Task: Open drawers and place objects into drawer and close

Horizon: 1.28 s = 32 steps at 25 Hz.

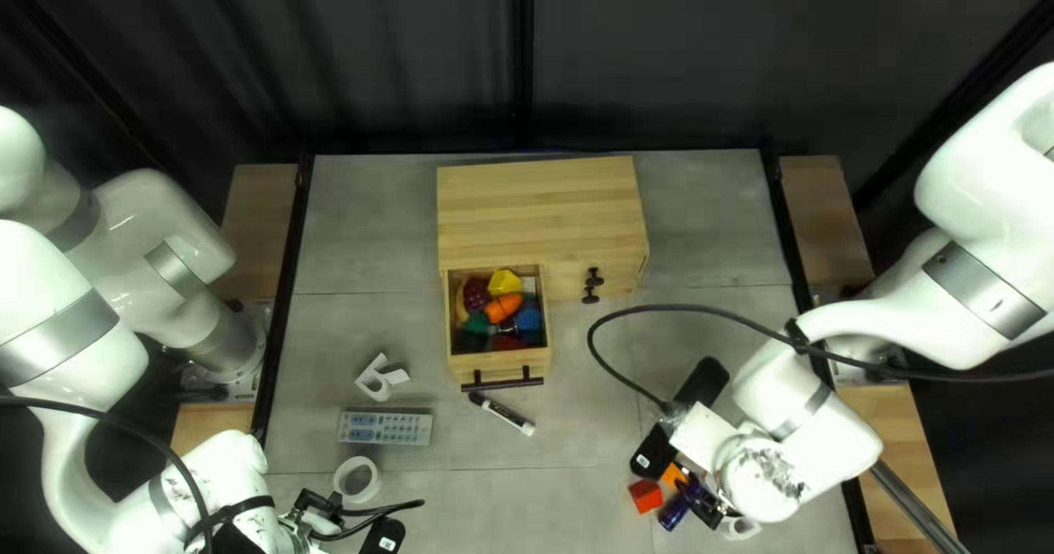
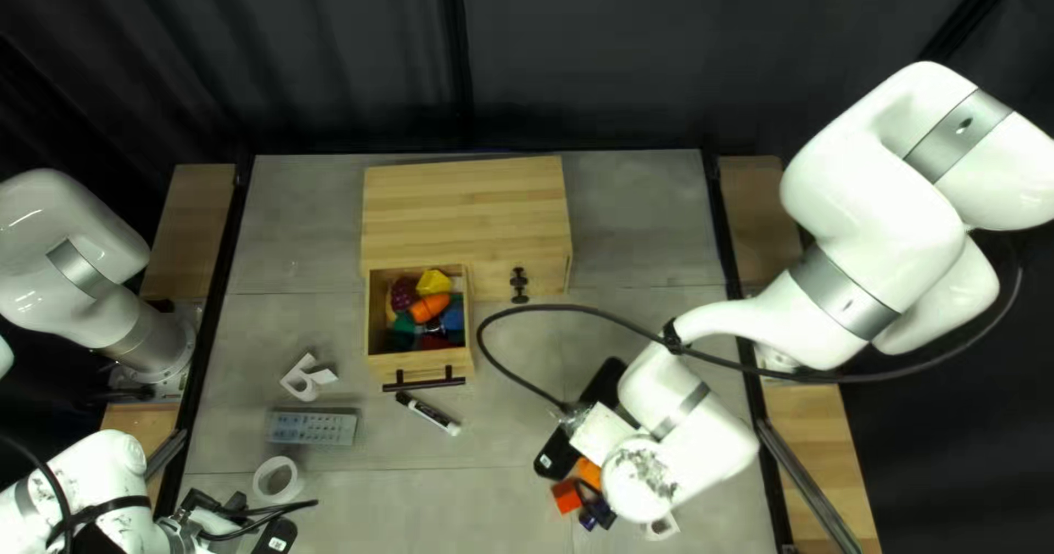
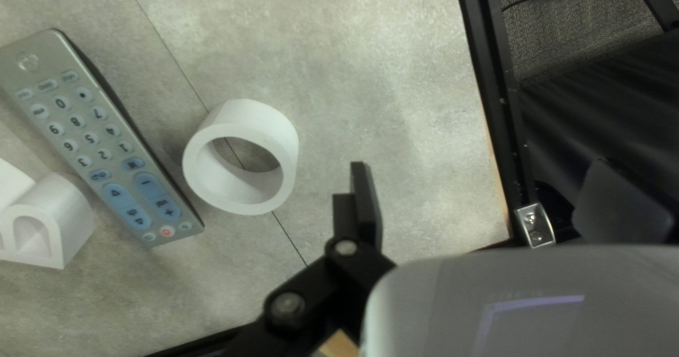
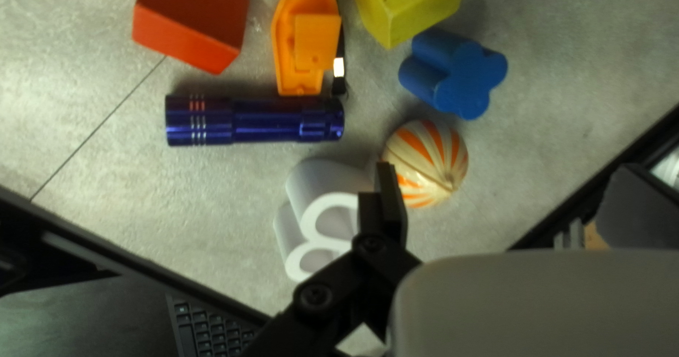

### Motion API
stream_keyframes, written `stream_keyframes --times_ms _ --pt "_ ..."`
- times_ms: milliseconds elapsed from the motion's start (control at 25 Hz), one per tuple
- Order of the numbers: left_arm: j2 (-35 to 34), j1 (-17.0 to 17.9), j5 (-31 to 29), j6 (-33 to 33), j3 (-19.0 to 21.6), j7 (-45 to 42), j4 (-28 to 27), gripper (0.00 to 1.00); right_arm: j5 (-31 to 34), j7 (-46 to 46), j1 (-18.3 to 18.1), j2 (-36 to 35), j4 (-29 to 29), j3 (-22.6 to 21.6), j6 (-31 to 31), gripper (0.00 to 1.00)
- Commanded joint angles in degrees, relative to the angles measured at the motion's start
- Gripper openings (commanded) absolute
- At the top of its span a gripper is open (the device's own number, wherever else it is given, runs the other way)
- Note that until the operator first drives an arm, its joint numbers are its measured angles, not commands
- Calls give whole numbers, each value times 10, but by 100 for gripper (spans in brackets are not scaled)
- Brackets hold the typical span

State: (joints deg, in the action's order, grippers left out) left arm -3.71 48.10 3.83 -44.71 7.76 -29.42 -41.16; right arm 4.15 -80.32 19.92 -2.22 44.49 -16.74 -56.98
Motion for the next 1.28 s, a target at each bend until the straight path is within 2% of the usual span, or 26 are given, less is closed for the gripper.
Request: stream_keyframes --times_ms 40,280,600,640,680,760,800,840,880,1120,1280 --pt "0 0 0 0 0 0 0 100 12 -9 0 23 -54 1 63 100" --pt "0 0 0 0 0 0 0 100 28 -16 -6 32 -102 7 130 100" --pt "0 0 0 0 0 0 0 100 43 -25 -10 28 -138 11 188 100" --pt "0 0 0 0 0 0 0 100 45 -26 -10 28 -141 12 193 95" --pt "0 0 0 0 0 0 0 100 47 -27 -11 27 -142 12 196 95" --pt "0 0 0 0 0 0 0 100 51 -27 -12 25 -144 13 202 68" --pt "0 0 0 0 0 0 0 100 52 -27 -12 24 -144 14 203 47" --pt "0 0 0 0 0 0 0 100 54 -28 -13 24 -144 14 204 9" --pt "0 0 0 0 0 0 0 100 56 -29 -12 24 -143 14 203 4" --pt "0 0 0 0 0 0 0 100 57 -36 -8 34 -136 8 182 3" --pt "0 0 0 0 0 0 0 100 54 -36 -3 50 -99 3 122 3"
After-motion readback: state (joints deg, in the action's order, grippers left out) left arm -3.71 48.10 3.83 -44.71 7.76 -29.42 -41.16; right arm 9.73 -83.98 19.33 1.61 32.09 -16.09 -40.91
